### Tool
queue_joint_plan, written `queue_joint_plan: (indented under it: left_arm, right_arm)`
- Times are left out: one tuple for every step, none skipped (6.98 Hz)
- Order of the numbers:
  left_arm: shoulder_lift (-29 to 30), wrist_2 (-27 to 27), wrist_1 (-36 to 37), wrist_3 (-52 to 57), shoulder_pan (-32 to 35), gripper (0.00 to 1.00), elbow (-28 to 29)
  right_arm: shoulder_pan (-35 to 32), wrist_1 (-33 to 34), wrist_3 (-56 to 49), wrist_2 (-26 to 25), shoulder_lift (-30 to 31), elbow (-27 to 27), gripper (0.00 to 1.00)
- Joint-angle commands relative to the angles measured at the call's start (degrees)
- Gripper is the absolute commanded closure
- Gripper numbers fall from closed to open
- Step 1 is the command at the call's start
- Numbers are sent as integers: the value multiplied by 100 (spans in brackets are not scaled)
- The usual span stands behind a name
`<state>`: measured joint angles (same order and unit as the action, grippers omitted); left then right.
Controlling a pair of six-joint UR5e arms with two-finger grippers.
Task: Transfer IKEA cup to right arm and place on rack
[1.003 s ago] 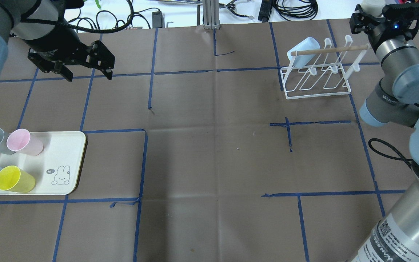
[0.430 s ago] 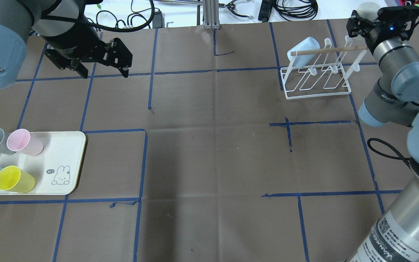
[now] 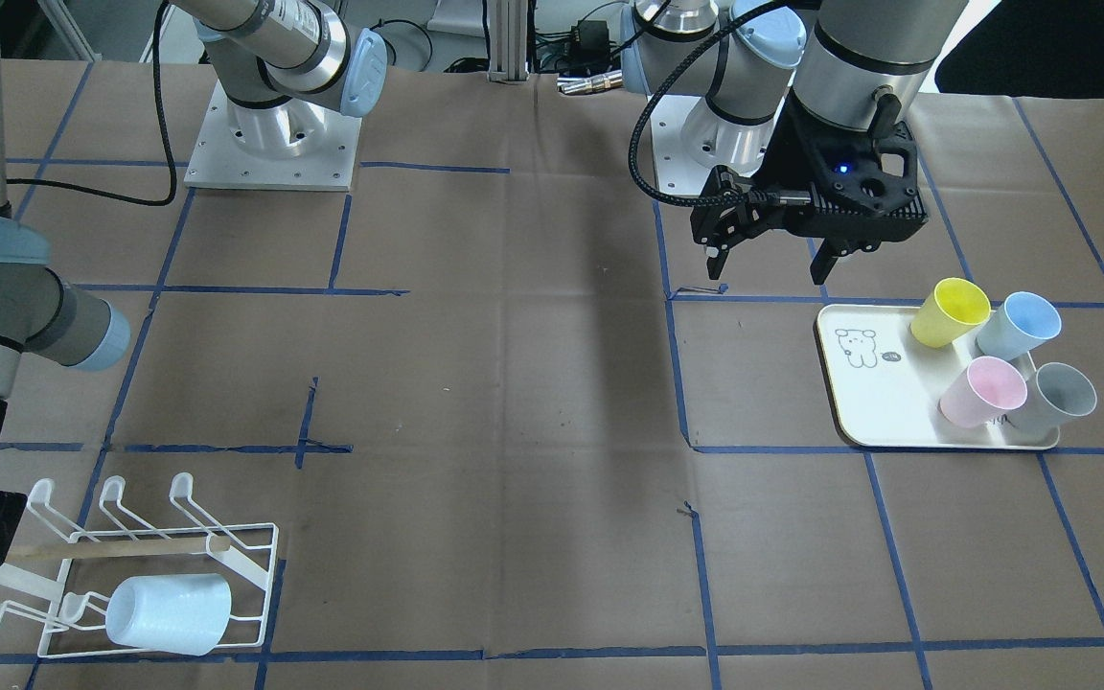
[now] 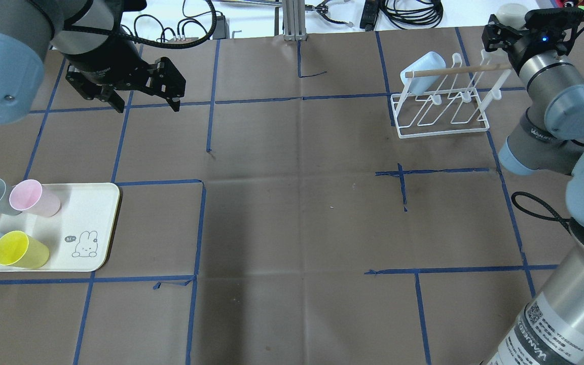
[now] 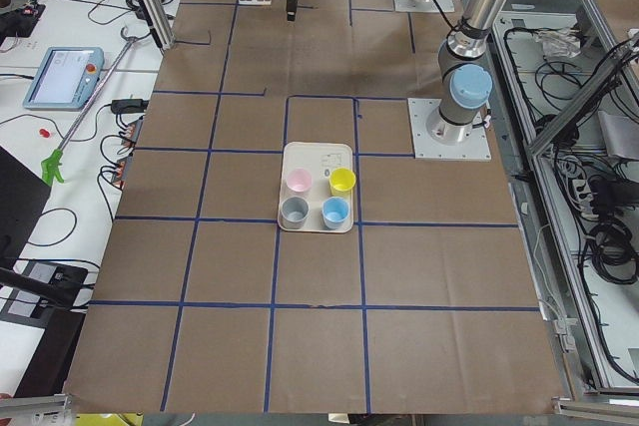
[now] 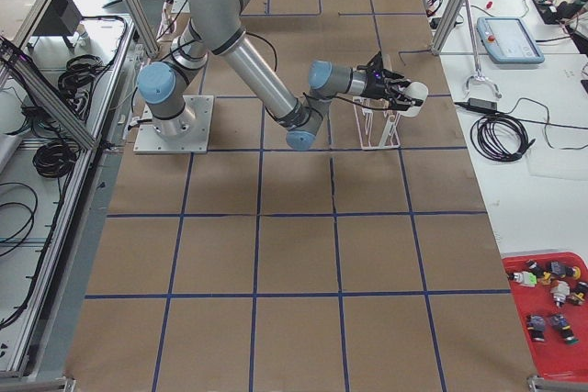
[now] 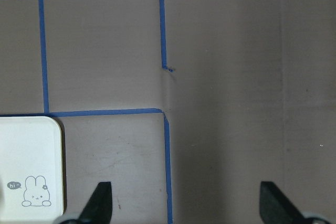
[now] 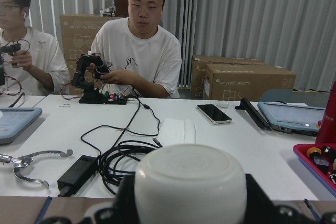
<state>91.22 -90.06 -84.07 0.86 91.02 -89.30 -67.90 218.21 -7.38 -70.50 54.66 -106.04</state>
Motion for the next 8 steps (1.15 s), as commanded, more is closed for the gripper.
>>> queue_joint_plan:
  left_arm:
    - [115,-117,-223,1,-14,0,53]
    - [124,-117,-223,-7,-15,0,27]
    - [124,-108,-232,-16,-15,0,53]
    - [116,-82,-232,-16,-15,0,53]
    - [116,-64,-232,-25,-15,0,44]
    - [116,-56,-232,-34,-15,0,36]
    - [116,-47,-232,-60,-15,0,27]
    - [116,-47,-241,-60,-15,0,9]
  right_arm:
    - [-22,10,0,10,-121,22,79]
    - [-31,11,8,10,-131,31,79]
    - [-31,2,9,27,-139,22,79]
    - [-39,2,9,27,-148,-4,79]
    - [-40,10,9,36,-192,-30,79]
    - [-48,19,17,45,-288,-92,79]
    - [-48,11,17,45,-289,-101,77]
    - [-48,11,26,36,-289,-84,57]
